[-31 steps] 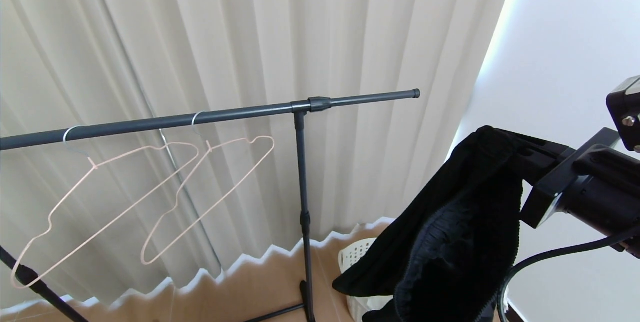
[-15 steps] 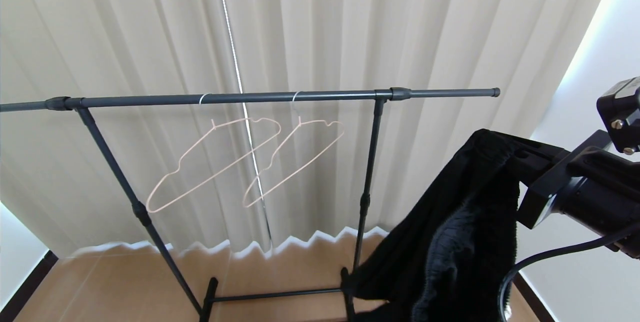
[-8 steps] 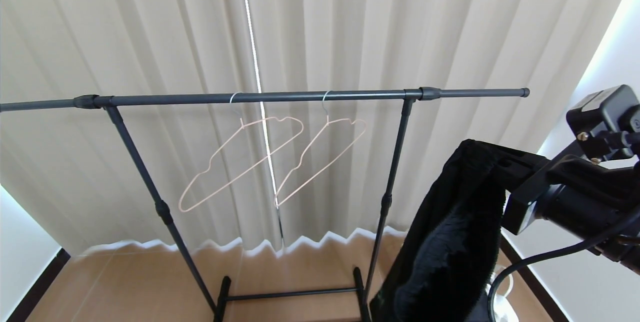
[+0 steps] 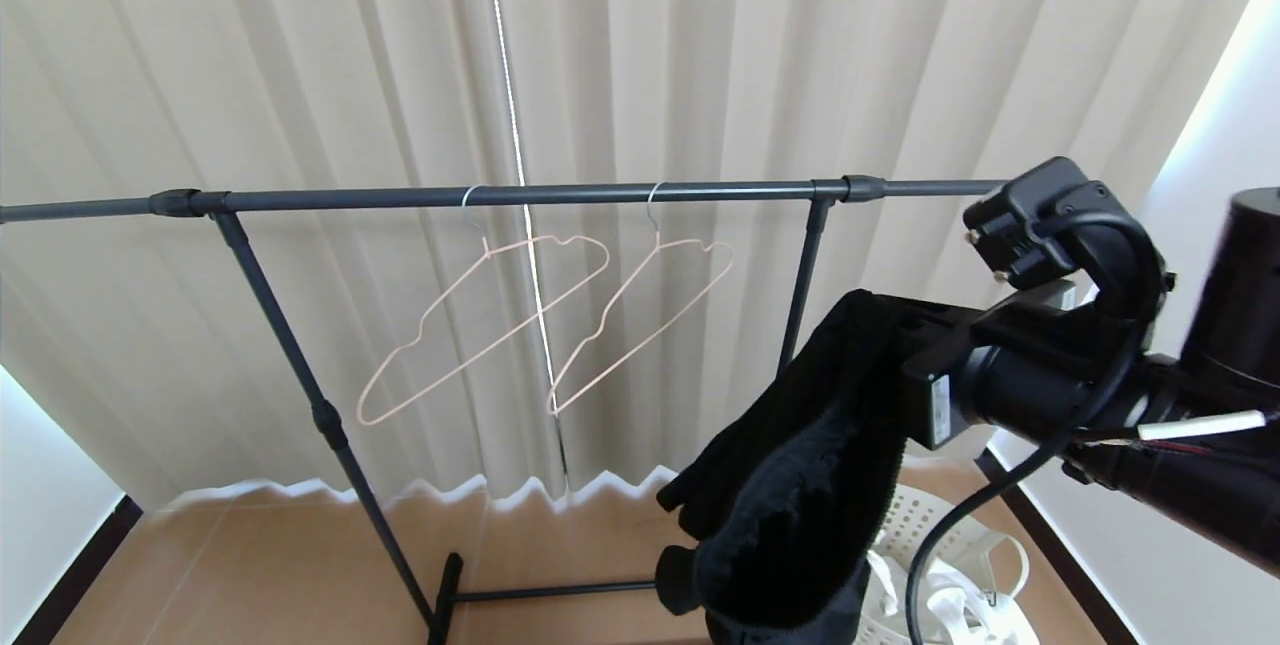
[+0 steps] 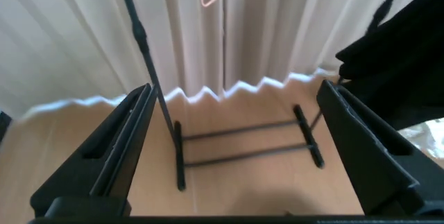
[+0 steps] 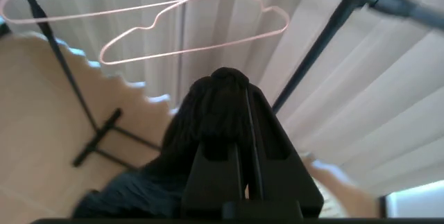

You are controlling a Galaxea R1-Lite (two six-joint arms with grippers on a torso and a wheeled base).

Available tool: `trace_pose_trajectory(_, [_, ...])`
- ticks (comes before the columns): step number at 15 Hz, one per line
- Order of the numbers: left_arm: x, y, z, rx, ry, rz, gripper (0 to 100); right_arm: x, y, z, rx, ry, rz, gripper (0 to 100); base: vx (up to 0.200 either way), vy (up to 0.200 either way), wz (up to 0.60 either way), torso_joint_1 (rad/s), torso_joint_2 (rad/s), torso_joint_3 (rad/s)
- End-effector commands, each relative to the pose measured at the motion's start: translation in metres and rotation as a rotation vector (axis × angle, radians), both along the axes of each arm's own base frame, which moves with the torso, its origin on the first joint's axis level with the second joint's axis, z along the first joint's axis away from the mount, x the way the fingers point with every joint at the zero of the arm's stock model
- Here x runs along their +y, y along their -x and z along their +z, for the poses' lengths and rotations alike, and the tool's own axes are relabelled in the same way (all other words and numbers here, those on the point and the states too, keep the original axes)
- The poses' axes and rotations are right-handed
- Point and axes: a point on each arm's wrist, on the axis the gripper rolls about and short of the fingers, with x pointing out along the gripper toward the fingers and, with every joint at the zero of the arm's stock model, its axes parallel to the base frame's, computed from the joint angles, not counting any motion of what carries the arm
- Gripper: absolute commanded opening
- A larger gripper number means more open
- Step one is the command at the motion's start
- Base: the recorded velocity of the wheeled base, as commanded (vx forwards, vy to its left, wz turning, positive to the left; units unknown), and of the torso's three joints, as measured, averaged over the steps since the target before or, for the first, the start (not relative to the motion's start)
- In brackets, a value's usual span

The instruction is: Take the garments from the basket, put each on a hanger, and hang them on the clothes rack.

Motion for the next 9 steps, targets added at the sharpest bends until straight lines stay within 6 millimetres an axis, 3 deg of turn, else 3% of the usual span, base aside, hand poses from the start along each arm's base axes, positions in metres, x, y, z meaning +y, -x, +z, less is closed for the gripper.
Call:
trace_pose_trajectory(1, [-0.012,-0.092,0.067,0.326,0.168,-0.085,100,0.034,-0.025,-0.010,0.117,-0.060,-0.016,0,0.000,0.000,0.00,0.000,0.00,0.000])
trace_pose_trajectory(3, [-0.033,-0.127,0.083,0.412,0.259,-0.160,100,0.046,-0.038,-0.015,0.142,-0.097,-0.031,0,0.000,0.000,0.00,0.000,0.00,0.000])
trace_pose_trajectory(5, [-0.074,-0.162,0.093,0.513,0.300,-0.270,100,0.057,-0.049,-0.021,0.165,-0.140,-0.048,0,0.000,0.000,0.00,0.000,0.00,0.000])
trace_pose_trajectory(6, [-0.103,-0.178,0.091,0.581,0.307,-0.329,100,0.059,-0.051,-0.019,0.154,-0.162,-0.046,0,0.000,0.000,0.00,0.000,0.00,0.000])
trace_pose_trajectory(9, [-0.149,-0.199,0.076,0.697,0.291,-0.384,100,0.060,-0.052,-0.012,0.109,-0.205,-0.039,0,0.000,0.000,0.00,0.000,0.00,0.000])
